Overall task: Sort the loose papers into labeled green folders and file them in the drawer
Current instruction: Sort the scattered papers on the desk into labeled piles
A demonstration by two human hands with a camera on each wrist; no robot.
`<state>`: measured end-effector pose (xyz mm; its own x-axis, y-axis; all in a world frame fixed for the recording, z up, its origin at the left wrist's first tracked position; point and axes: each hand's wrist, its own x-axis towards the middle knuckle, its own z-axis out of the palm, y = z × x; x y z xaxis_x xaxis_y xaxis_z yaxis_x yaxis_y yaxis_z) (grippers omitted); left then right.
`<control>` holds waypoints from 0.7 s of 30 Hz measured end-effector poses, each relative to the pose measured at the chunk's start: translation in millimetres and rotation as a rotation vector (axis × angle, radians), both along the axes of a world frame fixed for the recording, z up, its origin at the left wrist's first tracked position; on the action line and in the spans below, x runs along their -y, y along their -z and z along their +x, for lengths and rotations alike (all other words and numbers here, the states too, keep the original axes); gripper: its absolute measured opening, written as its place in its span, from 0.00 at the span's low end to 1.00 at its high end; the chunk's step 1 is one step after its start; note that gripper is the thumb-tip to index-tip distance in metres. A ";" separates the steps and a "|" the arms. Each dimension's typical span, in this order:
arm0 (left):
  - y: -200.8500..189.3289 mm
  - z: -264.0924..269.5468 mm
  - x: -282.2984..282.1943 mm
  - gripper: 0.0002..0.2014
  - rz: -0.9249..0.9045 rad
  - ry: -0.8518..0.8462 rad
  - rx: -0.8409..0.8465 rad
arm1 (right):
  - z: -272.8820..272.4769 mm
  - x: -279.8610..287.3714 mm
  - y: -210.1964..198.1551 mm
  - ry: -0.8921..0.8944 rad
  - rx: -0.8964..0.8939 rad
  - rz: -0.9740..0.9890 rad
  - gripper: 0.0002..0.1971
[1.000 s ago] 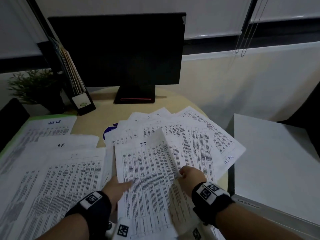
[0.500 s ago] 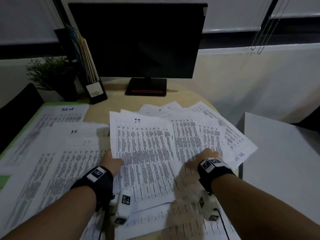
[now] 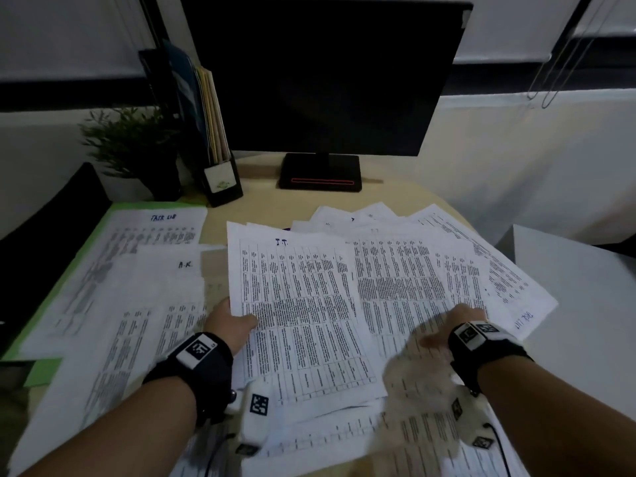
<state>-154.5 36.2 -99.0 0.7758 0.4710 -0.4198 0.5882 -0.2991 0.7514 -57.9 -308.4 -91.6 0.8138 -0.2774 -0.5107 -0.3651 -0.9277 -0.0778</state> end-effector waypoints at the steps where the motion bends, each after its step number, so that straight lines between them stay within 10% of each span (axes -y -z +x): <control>1: 3.5 -0.2 -6.2 0.13 -0.014 0.042 -0.007 | 1.6 -2.1 -1.7 0.004 -0.004 0.003 0.36; 6: 18.2 -9.9 -23.4 0.17 -0.209 0.187 -0.132 | 3.4 -9.2 -7.2 0.056 -0.050 -0.040 0.24; 13: 23.1 -4.6 -31.0 0.18 -0.429 0.046 -0.101 | -5.5 -18.9 -11.2 0.111 -0.012 -0.058 0.35; 16: 40.8 1.2 -35.7 0.36 -0.438 0.041 -0.182 | -5.5 -27.0 -12.3 0.148 -0.002 -0.074 0.44; 21: 48.1 0.2 -39.6 0.28 -0.405 0.070 -0.194 | -3.3 -29.1 -15.6 0.123 0.025 -0.028 0.38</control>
<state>-154.4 75.7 -147.1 0.6889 0.1884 -0.6999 0.7183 -0.0479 0.6941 -61.1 -279.3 -76.1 0.7847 -0.3904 -0.4816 -0.4750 -0.8778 -0.0624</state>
